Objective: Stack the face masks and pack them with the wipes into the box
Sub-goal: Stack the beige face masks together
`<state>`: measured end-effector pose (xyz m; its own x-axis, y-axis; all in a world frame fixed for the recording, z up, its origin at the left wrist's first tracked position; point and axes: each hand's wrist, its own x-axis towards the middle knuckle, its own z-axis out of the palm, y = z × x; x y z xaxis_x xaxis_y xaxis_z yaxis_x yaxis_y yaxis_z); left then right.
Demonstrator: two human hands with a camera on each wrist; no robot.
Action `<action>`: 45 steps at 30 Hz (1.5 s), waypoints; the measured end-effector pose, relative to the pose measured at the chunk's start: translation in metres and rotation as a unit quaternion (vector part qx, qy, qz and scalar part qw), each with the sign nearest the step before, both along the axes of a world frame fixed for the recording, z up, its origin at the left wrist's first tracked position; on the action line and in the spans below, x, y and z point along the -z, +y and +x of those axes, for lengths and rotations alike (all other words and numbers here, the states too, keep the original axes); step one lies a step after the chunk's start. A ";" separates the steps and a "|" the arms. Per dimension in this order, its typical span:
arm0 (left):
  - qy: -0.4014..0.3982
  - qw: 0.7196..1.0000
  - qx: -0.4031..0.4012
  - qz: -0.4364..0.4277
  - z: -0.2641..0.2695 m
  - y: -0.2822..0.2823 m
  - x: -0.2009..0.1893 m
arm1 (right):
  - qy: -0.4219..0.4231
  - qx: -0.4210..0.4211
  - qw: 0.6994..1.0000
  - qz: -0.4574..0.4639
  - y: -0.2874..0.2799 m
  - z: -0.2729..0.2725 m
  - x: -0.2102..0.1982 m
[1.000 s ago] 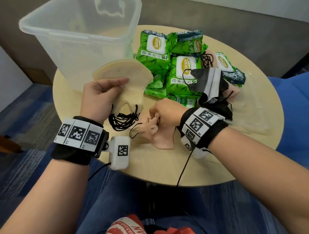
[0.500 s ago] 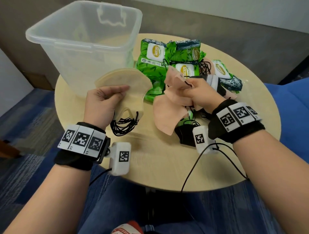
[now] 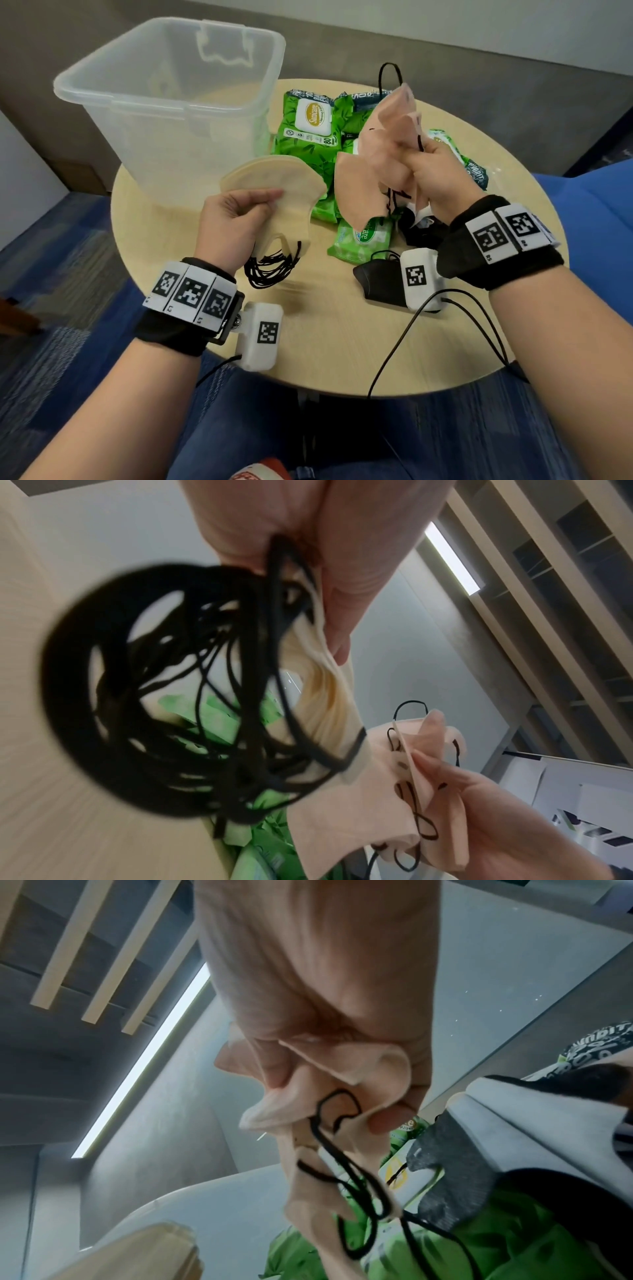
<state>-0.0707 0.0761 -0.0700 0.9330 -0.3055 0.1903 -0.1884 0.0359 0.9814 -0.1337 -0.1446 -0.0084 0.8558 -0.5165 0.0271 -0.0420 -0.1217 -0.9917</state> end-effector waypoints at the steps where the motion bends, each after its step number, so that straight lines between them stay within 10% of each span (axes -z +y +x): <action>1: 0.001 1.000 -0.002 -0.002 0.000 0.000 -0.001 | -0.003 0.003 1.000 0.003 0.002 0.000 -0.003; 16: 0.012 1.000 -0.005 -0.004 -0.001 -0.004 0.000 | -0.028 0.051 0.995 -0.086 0.001 0.002 0.001; 37: 0.046 0.990 0.106 -0.075 -0.029 -0.025 -0.020 | -0.074 -0.177 0.975 0.112 0.048 -0.001 0.009; 45: 0.047 0.993 0.053 -0.098 -0.023 -0.022 -0.010 | -0.055 -0.111 0.991 -0.051 0.051 -0.001 0.013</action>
